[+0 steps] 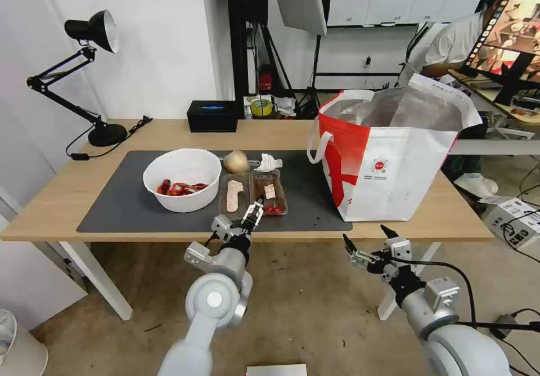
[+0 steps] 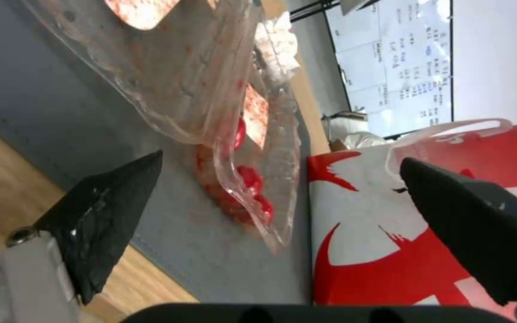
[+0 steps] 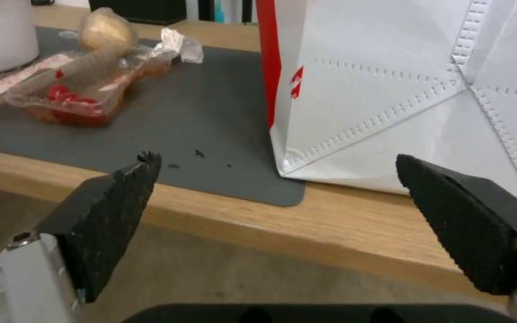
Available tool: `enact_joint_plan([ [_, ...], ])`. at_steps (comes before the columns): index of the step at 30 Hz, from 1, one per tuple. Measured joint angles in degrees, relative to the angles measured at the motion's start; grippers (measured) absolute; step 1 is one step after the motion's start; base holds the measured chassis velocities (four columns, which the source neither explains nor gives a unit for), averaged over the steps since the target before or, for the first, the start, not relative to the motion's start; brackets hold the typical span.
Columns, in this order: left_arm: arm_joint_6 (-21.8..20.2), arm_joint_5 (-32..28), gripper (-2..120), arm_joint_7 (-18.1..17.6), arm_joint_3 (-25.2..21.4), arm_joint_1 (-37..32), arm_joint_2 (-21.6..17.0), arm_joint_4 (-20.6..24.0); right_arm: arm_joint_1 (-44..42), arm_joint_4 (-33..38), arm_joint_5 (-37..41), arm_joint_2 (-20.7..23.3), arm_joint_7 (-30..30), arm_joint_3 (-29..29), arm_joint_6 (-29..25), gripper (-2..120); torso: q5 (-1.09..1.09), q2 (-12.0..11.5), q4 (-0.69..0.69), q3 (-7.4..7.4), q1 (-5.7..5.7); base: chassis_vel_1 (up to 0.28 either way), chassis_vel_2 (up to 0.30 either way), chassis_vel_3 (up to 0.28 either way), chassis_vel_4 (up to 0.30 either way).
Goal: Pick up the trash from the table and place it into the takeout bag.
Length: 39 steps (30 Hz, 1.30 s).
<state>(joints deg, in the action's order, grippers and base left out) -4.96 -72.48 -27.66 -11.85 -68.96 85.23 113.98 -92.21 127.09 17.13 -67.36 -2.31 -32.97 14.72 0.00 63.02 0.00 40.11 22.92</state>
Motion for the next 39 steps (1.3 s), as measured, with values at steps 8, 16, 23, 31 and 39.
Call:
enact_joint_plan([
  [8, -0.64, -0.93, 100, -0.98, -0.28, 1.18, -0.22, -1.06, 0.17, -0.63, -0.21, -0.38, 0.07, 0.45, -0.07, 100, 0.0, 0.0, 0.0, 0.0, 0.0, 0.0, 0.0, 0.0, 0.0],
  [16, -0.28, -1.07, 100, -1.01, -0.52, 2.26, 0.24, -1.95, 0.32, -1.15, -0.47, -0.69, 0.1, 0.78, -0.11, 100, 0.0, 0.0, 0.0, -0.01, 0.0, 0.0, 0.0, 0.0, 0.0],
  [23, -0.06, -1.39, 100, -1.01, -0.61, 2.78, 0.1, -2.28, 0.29, -1.39, -0.8, -0.98, 0.11, 0.89, -0.14, 100, 0.0, 0.0, 0.0, 0.0, 0.0, 0.0, 0.0, 0.0, 0.0],
  [31, 0.98, -1.47, 100, -0.66, -0.69, 3.58, -0.07, -2.93, 0.12, -1.67, -1.23, -1.5, 0.13, 0.97, -0.21, 100, 0.0, 0.0, 0.0, 0.0, 0.0, 0.0, 0.0, 0.0, 0.0],
  [39, 1.59, -1.43, 100, 1.76, -0.67, 2.94, -0.51, -1.72, 0.13, -2.16, -2.14, -2.51, 0.14, 1.84, -0.33, 100, 0.0, 0.0, 0.0, -0.01, 0.0, 0.0, 0.0, 0.0, 0.0],
])
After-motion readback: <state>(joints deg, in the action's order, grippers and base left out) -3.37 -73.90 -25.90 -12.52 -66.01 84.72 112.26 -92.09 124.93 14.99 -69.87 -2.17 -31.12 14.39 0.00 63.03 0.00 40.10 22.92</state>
